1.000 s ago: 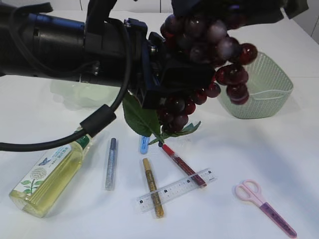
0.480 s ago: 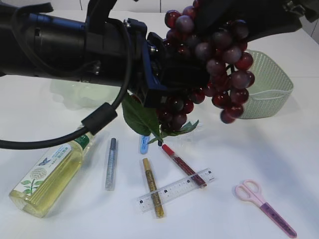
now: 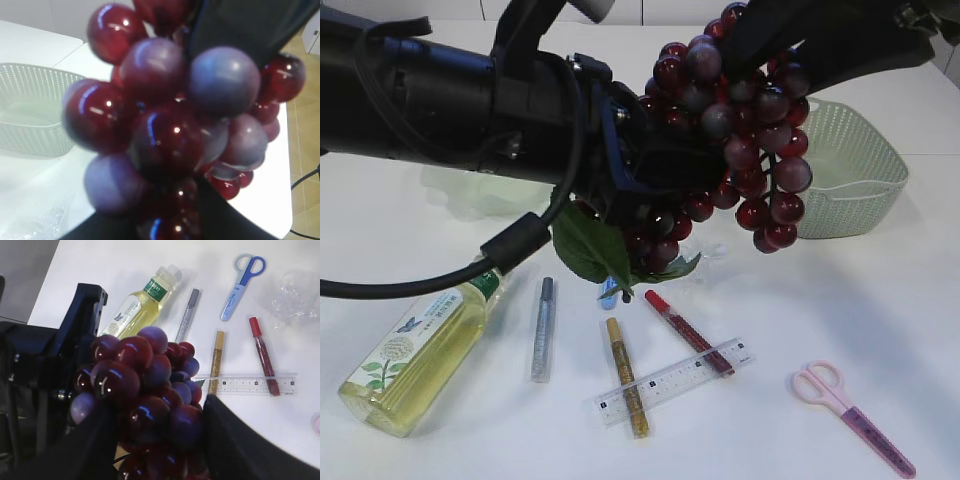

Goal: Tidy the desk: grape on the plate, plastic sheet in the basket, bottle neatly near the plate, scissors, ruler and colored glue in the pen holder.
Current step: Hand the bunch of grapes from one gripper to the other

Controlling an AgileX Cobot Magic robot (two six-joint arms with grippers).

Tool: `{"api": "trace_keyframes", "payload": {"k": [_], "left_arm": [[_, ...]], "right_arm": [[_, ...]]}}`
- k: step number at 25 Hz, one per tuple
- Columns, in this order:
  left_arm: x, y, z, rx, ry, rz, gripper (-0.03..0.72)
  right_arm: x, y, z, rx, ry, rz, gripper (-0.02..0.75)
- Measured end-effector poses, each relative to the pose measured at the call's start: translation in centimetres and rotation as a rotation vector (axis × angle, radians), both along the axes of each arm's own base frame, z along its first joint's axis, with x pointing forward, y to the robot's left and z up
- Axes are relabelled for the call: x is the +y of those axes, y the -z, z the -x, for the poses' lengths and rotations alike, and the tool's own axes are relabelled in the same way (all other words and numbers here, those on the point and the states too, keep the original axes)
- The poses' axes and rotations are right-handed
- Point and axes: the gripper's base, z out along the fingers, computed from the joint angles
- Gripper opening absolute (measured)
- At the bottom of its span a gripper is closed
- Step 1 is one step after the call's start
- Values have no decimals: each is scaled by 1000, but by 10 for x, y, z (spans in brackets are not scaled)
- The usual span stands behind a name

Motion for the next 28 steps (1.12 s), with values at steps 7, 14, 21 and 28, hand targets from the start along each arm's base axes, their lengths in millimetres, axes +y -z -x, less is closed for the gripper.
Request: {"api": "trace_keyframes", "payload": {"k": [7,14,21,28], "left_arm": [[1,2,0,9,-7,-22,123],[1,3,0,39,-16,-25,123],[3,6,1,63,-16,-59,123],[6,14,3,81,0,-152,123]], "right_arm": [[0,0,0,7,5,-8,420],[-1,1,-1,3,15,11,420],[-7,4,-3,-12,51,80,420],[-9,5,-5,-21,60,107,420]]}}
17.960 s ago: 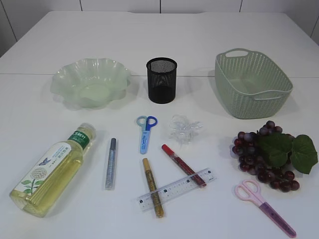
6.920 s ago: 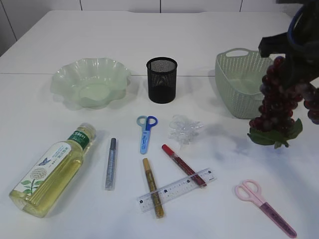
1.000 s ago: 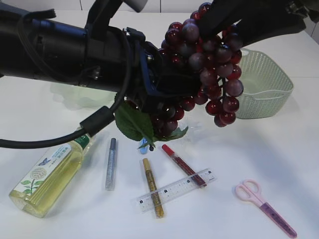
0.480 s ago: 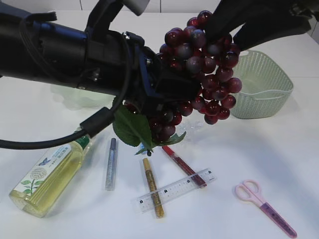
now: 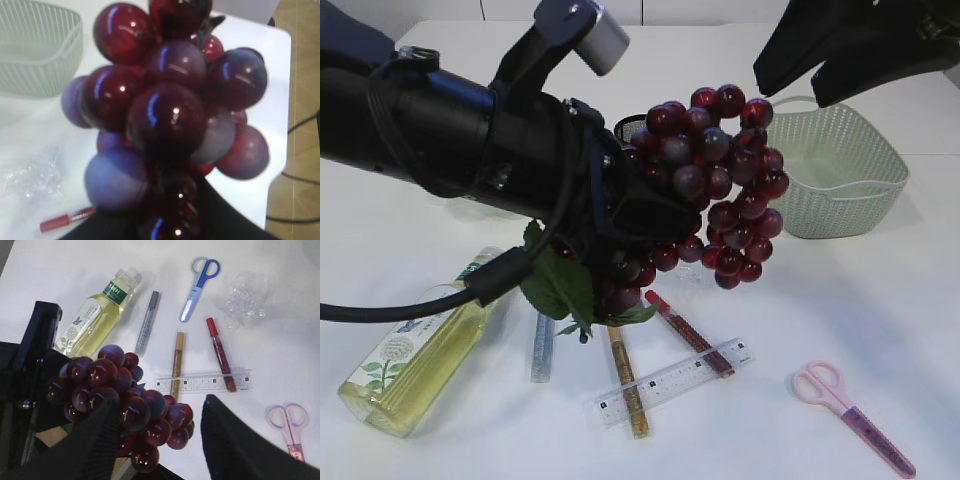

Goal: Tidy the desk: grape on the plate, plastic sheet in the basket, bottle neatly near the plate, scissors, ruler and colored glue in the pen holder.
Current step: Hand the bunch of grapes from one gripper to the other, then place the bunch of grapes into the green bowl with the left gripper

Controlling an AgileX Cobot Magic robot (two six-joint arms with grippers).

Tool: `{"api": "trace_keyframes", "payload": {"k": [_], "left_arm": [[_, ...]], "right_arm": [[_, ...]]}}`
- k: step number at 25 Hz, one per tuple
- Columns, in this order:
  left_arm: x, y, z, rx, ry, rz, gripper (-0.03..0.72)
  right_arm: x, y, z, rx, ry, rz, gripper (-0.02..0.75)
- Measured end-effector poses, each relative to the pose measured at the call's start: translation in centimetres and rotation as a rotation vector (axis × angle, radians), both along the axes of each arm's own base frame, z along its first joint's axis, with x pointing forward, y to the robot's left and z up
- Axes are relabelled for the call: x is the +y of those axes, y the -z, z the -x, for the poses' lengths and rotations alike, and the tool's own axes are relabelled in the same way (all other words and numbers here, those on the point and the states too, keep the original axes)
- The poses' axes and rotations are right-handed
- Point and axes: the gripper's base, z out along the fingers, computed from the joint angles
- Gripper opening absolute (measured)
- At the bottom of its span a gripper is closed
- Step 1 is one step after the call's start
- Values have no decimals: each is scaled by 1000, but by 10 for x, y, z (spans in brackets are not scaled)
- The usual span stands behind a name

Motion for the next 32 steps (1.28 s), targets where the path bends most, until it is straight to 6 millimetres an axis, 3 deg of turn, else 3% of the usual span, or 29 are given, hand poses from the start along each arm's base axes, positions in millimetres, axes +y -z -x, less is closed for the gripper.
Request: {"api": "trace_keyframes", "payload": {"k": [13,21,32], "left_arm": [[15,0,2,117,13,-334,123],[34,-17,-8,203,-215,-543,123],[71,-25,-25,113,-592,-822,123]], "right_arm": [[-9,4,-2,-8,23,107,420],[-16,6,-5,-35,58,189,420],[-21,7,-7,-57,73,248,420]]}}
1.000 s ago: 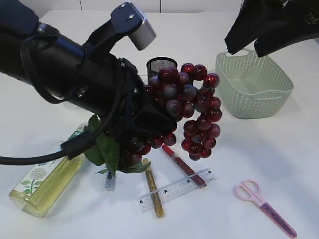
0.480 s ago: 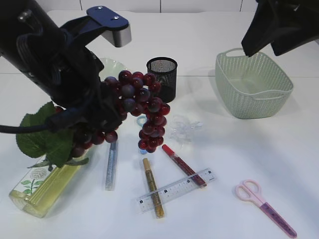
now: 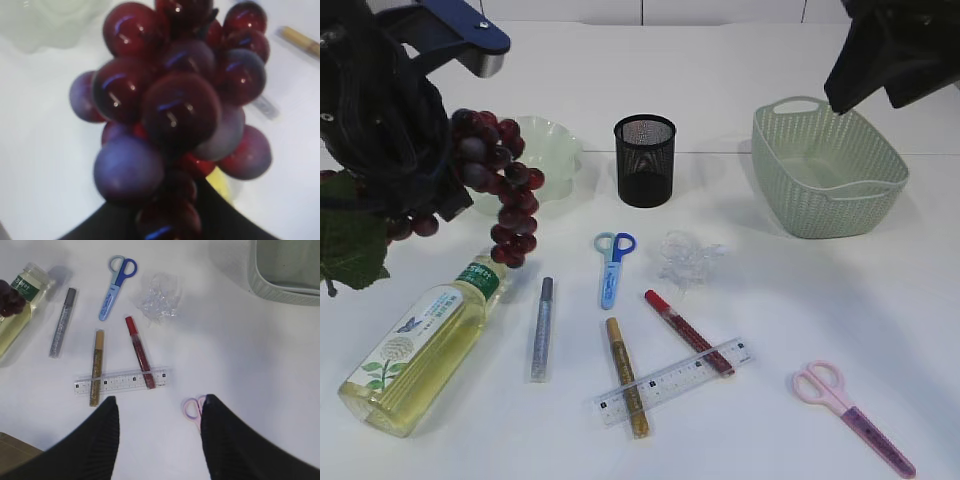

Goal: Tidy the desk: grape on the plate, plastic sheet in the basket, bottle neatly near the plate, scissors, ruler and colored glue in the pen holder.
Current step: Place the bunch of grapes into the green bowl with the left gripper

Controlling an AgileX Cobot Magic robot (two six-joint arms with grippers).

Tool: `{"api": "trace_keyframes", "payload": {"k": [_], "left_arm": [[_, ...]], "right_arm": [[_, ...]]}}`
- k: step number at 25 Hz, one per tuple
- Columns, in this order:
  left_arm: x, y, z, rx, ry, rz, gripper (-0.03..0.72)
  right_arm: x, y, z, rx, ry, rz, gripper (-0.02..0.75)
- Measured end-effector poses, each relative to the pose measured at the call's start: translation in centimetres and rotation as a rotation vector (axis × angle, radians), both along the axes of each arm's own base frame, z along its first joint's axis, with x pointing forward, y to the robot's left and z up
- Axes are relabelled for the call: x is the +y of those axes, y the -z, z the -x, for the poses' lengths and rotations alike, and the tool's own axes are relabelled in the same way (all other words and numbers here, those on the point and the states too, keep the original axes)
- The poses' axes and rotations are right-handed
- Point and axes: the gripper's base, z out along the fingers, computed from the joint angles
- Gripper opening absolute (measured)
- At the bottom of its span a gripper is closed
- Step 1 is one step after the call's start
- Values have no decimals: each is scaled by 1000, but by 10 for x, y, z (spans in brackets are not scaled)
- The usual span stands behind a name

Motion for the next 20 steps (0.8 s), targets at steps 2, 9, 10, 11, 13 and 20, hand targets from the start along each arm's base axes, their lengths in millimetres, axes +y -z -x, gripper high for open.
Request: {"api": "trace_keyframes", "payload": {"k": [2,9,10,11,13,20], "left_arm": [[6,-2,-4,-54,-81,-30,123],[32,-7,-28,-172,-330,87,123],[35,-8,-32,-196,-352,120,123],[37,-9,-36,-220,-366,153,123],[42,-12,-44,-269,-392,221,123],[58,-30,-74,-491,-397,476,123]], "right_arm": [[0,0,0,-1,1,3,420],[0,0,0,0,1,5,420],[0,0,0,0,1,5,419],[0,0,0,0,1,5,419],[-1,0,0,-1,1,7,419],[-1,0,0,-1,3,7,420]]}}
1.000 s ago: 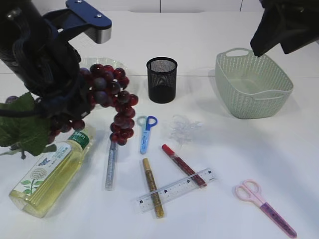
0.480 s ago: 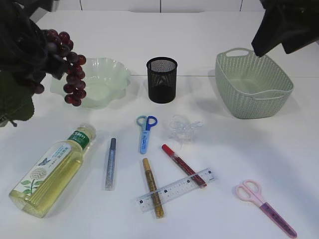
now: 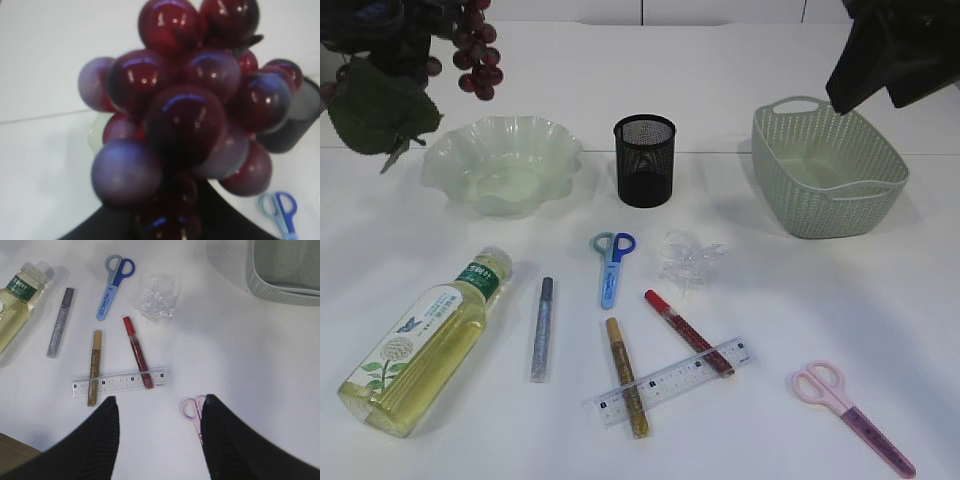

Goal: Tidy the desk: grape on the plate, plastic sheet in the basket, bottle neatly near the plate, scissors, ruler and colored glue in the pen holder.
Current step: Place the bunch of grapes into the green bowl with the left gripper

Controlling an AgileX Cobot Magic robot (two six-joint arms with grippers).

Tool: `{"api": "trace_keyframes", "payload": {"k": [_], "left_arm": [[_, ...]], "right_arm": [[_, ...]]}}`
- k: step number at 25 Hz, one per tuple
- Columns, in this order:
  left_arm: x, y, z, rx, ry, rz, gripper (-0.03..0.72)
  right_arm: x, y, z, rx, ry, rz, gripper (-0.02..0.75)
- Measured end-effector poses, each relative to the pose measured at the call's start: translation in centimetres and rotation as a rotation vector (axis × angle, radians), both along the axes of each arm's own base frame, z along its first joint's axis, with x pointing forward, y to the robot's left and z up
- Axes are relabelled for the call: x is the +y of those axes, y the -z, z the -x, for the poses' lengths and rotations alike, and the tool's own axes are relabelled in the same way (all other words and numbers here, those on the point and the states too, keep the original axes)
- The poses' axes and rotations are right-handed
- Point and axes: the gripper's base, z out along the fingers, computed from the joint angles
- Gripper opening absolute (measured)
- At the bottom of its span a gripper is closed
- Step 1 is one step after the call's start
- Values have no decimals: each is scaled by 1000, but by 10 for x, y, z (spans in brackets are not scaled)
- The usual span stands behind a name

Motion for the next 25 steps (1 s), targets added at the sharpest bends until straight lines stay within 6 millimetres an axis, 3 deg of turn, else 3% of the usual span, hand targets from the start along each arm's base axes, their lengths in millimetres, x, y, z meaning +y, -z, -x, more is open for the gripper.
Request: {"api": "trace_keyframes", "payload": {"k": [4,8,25], "left_arm": [[13,1,-22,-124,11,69,123],[22,17,-45,-190,26,104,123],[39,109,-131,-395,97,308,128]], "right_arm": [[-1,0,0,-3,2,9,419],[-3,0,-1,-11,6,30,419],[-8,1,-3,-27,17,88,419]]}}
